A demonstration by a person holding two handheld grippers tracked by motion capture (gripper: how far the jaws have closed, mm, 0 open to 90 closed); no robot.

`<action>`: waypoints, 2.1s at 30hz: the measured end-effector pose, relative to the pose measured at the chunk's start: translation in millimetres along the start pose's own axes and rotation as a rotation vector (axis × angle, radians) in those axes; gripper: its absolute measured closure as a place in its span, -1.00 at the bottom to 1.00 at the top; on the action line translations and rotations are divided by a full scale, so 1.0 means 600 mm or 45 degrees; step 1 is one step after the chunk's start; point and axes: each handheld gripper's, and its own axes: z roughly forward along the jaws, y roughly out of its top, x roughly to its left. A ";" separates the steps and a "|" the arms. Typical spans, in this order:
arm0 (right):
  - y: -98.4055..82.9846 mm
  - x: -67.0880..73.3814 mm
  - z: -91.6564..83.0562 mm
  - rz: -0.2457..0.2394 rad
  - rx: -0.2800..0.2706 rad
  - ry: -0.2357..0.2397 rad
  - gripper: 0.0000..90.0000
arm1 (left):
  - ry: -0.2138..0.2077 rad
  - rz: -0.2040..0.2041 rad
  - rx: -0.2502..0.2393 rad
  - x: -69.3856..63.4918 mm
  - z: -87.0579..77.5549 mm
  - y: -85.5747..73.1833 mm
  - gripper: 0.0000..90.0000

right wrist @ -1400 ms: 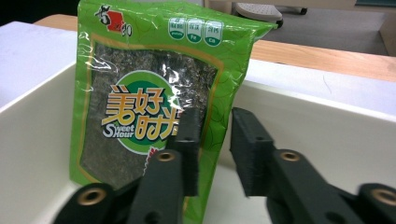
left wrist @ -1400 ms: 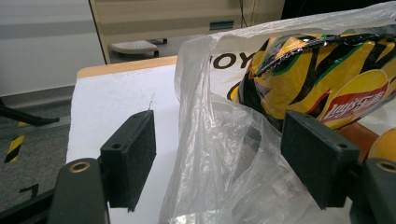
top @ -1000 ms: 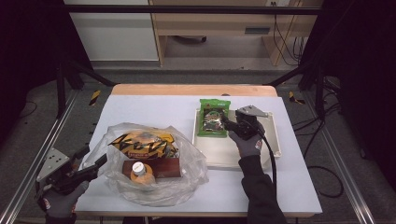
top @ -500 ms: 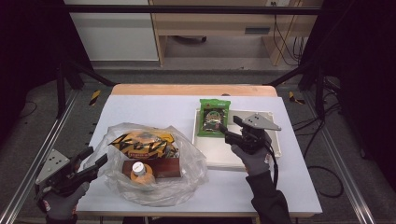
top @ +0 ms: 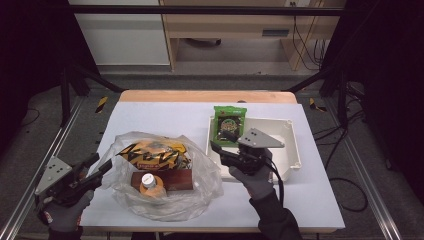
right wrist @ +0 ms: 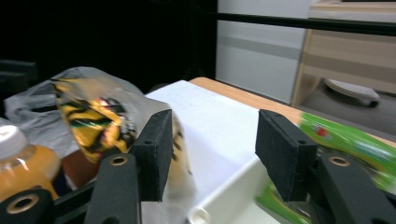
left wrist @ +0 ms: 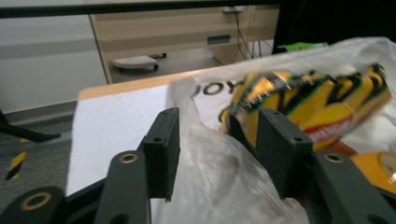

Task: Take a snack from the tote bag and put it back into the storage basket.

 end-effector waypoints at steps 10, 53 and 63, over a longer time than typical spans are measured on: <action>0.004 0.062 0.073 -0.072 0.094 0.119 0.12 | 0.039 -0.028 0.108 0.038 0.048 -0.002 0.12; -0.054 0.023 0.108 -0.001 0.084 0.066 -0.21 | 0.003 -0.077 0.134 0.046 0.060 -0.045 -0.20; 0.001 0.043 0.058 -0.032 -0.038 0.140 -0.19 | 0.008 -0.058 0.053 0.031 0.035 -0.017 -0.28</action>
